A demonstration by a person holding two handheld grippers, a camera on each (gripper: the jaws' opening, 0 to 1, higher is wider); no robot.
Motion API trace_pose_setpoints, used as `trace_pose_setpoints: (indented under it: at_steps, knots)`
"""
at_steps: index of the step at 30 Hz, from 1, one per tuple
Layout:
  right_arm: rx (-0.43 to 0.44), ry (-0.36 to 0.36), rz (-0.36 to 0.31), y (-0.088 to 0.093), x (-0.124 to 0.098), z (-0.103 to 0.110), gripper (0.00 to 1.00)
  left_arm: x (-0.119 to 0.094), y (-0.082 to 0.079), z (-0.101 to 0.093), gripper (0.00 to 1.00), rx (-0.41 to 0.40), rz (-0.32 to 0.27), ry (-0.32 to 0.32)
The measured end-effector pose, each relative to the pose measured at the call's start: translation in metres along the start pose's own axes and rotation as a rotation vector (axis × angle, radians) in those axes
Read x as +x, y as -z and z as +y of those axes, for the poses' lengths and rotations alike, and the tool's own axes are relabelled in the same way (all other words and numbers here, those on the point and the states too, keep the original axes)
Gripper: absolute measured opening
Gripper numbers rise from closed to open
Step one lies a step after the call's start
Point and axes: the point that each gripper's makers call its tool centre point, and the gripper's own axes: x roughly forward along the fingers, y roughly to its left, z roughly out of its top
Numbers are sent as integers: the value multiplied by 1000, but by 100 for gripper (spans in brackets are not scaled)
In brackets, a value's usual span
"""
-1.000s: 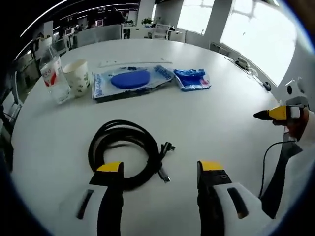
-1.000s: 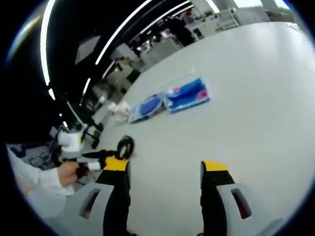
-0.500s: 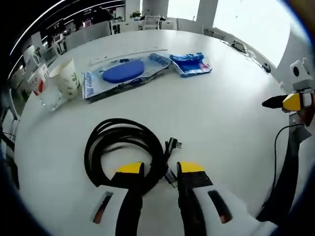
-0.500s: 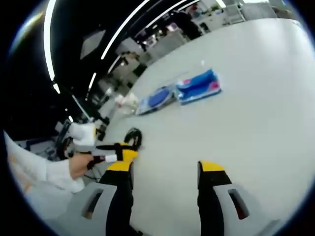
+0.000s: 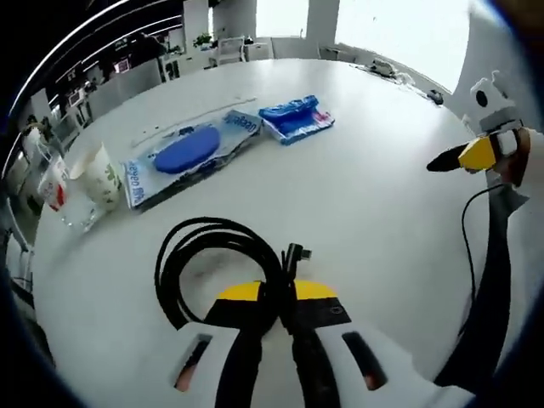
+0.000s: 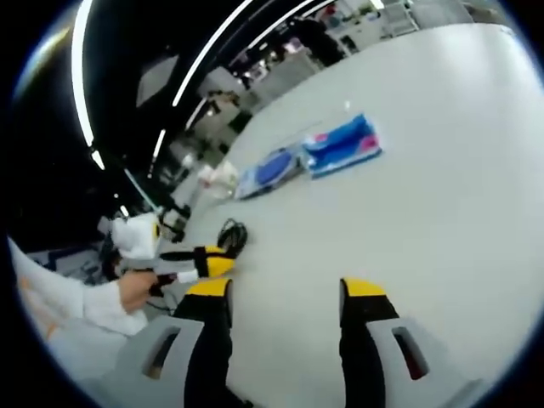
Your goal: Arrange the tabletop items into an orderly group along one side of the table until the central work area is clear of visible clutter.
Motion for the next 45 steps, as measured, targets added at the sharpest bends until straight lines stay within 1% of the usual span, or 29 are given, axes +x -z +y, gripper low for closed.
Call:
trace_pose_setpoints:
  at_steps: [2,3,5,6,8,9,11,12,14,16,17,18,20,22,24,25,26,27,28,29,32,33,35,37,38,39,41,44,45]
  knots:
    - [-2,2,5,0,1,1,48,-5,-9,-4,7,60,-23,-18]
    - [4,-2,6,0,1,2,47,-7,-15,-7,7,84,-42,-18]
    - [26,-11,7,-1,3,5,47,-10,-21,-13,7,113,-55,-11]
    - [41,-22,5,-2,4,8,47,-12,-25,-17,7,145,-62,-9]
    - [85,-60,-4,-7,7,17,47,-15,-34,-26,7,220,-74,-4]
    - [125,-92,-10,-10,10,24,48,-16,-38,-30,7,249,-83,-1]
    - [186,-134,-11,-14,15,33,51,-19,-49,-40,7,301,-108,8]
    - [247,-167,-6,-16,18,42,54,-20,-55,-44,7,334,-121,10]
    - [300,-205,-5,-22,26,51,57,-22,-64,-52,7,392,-134,12]
    - [314,-223,2,-25,32,58,59,-24,-72,-62,7,457,-147,21]
    - [302,-232,9,-27,36,62,59,-24,-77,-67,7,491,-158,26]
    - [298,-235,13,-30,40,65,58,-24,-79,-73,7,499,-168,36]
    - [287,-233,18,-33,43,68,53,-25,-83,-79,7,547,-175,41]
    - [281,-234,21,-38,47,69,45,-24,-83,-84,7,590,-174,43]
    - [270,-215,39,-37,49,68,32,-22,-80,-89,7,606,-169,50]
    - [227,-146,66,-32,50,55,26,-22,-79,-89,7,621,-170,46]
    - [213,-128,74,-30,50,52,17,-22,-79,-89,7,621,-168,46]
    - [174,-100,89,-27,50,46,15,-23,-79,-87,8,622,-167,45]
    - [256,-151,96,-26,50,55,15,-21,-77,-88,8,637,-164,48]
    - [270,-149,85,-27,51,53,14,-20,-77,-88,8,644,-163,45]
    - [257,-149,89,-27,50,54,8,-17,-74,-90,9,681,-157,41]
    - [263,-155,86,-28,50,56,6,-16,-75,-90,9,684,-157,35]
    - [232,-152,79,-32,50,58,4,-16,-79,-92,10,673,-178,43]
    - [222,-165,74,-36,51,60,0,-14,-81,-90,11,598,-183,36]
    - [244,-169,64,-40,49,58,0,-14,-82,-86,13,583,-184,19]
    - [269,-202,67,-42,48,63,0,-14,-84,-86,13,519,-207,34]
    - [249,-198,65,-44,48,62,0,-15,-89,-84,13,466,-244,41]
    - [237,-221,58,-51,48,69,0,-25,-92,-75,13,423,-269,29]
    - [232,-224,55,-53,49,69,0,-27,-91,-73,13,372,-273,32]
